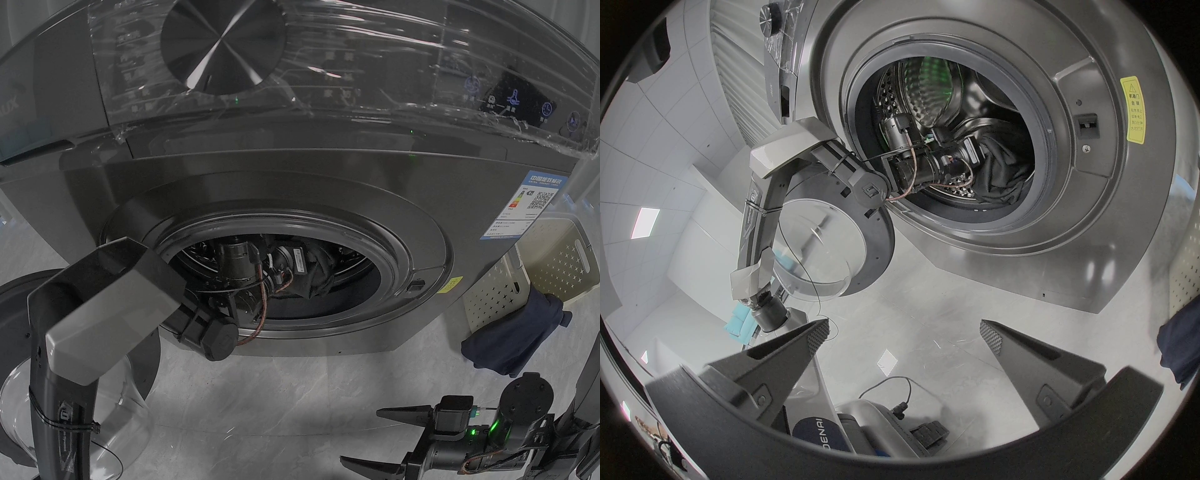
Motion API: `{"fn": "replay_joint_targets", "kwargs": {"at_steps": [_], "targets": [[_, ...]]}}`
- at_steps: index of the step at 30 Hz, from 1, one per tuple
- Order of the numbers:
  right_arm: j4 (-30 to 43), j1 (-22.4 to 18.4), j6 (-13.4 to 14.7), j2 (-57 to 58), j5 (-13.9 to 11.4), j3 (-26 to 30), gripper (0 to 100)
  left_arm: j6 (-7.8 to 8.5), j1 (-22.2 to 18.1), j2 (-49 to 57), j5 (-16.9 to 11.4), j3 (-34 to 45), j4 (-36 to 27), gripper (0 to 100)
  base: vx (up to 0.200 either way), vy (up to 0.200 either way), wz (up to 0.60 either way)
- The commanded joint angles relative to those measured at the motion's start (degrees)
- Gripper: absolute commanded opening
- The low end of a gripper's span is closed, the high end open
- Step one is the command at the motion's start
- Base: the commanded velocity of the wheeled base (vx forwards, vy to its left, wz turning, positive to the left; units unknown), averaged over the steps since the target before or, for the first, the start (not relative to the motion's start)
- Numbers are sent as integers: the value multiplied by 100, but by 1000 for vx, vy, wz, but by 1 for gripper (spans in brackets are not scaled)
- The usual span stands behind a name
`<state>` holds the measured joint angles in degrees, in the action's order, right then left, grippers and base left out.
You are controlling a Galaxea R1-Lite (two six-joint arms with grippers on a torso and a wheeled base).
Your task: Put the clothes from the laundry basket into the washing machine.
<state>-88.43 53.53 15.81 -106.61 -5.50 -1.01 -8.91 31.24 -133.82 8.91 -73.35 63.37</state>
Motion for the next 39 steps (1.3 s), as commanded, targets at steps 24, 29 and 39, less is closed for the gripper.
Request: {"fn": "replay_joint_targets", "kwargs": {"at_steps": [24, 29, 39], "targets": [[-16, 70, 1, -132, -4, 84, 100, -216, -268, -1041, 234, -2535, -703, 100, 0, 0, 0], [-16, 70, 1, -132, -4, 84, 100, -190, -75, -523, 199, -1472, -729, 100, 0, 0, 0], [-16, 79, 1, -124, -4, 75, 100, 12, 40, 945, -232, 699, -1195, 100, 0, 0, 0]]}}
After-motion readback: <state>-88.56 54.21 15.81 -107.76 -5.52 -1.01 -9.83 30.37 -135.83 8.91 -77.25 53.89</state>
